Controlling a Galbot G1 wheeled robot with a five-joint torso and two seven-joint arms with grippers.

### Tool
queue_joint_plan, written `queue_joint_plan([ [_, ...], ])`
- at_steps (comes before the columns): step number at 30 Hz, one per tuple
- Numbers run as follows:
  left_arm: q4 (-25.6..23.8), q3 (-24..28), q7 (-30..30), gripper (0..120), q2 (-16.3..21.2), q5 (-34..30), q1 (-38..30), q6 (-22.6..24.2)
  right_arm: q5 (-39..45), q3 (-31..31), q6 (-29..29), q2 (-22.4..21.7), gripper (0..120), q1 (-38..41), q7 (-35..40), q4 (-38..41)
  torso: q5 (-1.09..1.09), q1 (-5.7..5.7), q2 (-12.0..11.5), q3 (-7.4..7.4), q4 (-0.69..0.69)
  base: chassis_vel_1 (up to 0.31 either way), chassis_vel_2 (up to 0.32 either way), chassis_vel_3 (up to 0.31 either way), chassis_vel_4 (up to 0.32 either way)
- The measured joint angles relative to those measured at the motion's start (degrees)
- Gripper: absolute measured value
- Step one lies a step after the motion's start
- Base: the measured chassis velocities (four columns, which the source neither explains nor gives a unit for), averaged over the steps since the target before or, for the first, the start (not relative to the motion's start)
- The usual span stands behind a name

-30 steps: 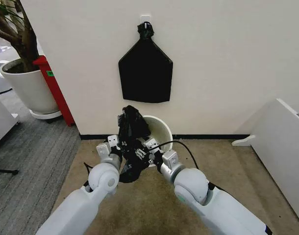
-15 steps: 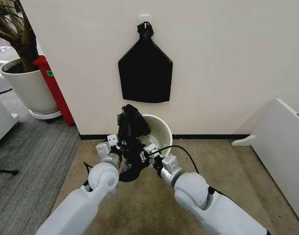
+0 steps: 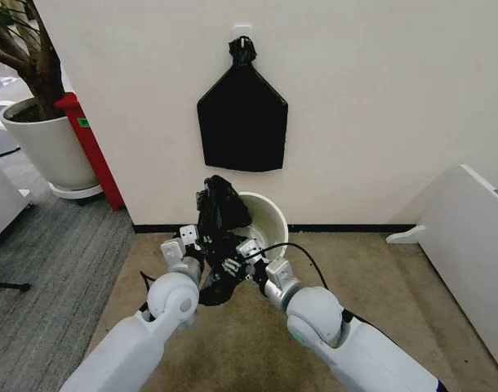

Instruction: Place the garbage bag over the trash bin.

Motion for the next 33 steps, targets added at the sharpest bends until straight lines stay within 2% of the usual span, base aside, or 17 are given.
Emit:
queue_joint_plan([
  [5, -0.19, -0.24, 0.02, 1, 0.01, 0.08, 0.19, -0.08, -0.11, 0.29, 0.7, -0.34, 43, -0.62, -0.15, 0.06, 0.0, 0.0, -0.01, 0.0, 0.0, 0.0, 0.0, 0.0, 0.0],
  [7, -0.25, -0.32, 0.03, 1, 0.02, 0.18, 0.29, -0.1, -0.12, 0.3, 0.84, -0.33, 40, -0.69, -0.15, 0.08, 0.0, 0.0, -0.01, 0.0, 0.0, 0.0, 0.0, 0.0, 0.0],
  [11, -0.34, -0.51, 0.12, 1, -0.01, 0.44, 0.38, -0.24, -0.2, 0.3, 1.09, -0.04, 22, -0.77, -0.14, 0.05, 0.0, 0.0, -0.01, 0.0, 0.0, 0.0, 0.0, 0.0, 0.0],
  [13, -0.38, -0.57, 0.15, 1, -0.01, 0.48, 0.42, -0.27, -0.31, 0.26, 1.2, 0.09, 19, -0.88, -0.14, -0.01, 0.0, 0.0, -0.01, 0.0, 0.0, 0.0, 0.0, 0.0, 0.0],
  [17, -0.52, -0.66, 0.21, 1, -0.04, 0.56, 0.51, -0.35, -0.92, 0.22, 1.61, 0.44, 1, -1.41, -0.16, -0.15, 0.0, 0.0, -0.01, 0.0, 0.0, 0.0, 0.0, 0.0, 0.0],
  [33, -1.22, -1.01, 1.06, 1, -0.14, 1.38, 2.32, -0.8, -1.52, 0.62, 2.86, 1.04, 0, -0.11, 0.27, -1.05, 0.0, 0.0, -0.01, 0.0, 0.0, 0.0, 0.0, 0.0, 0.0],
])
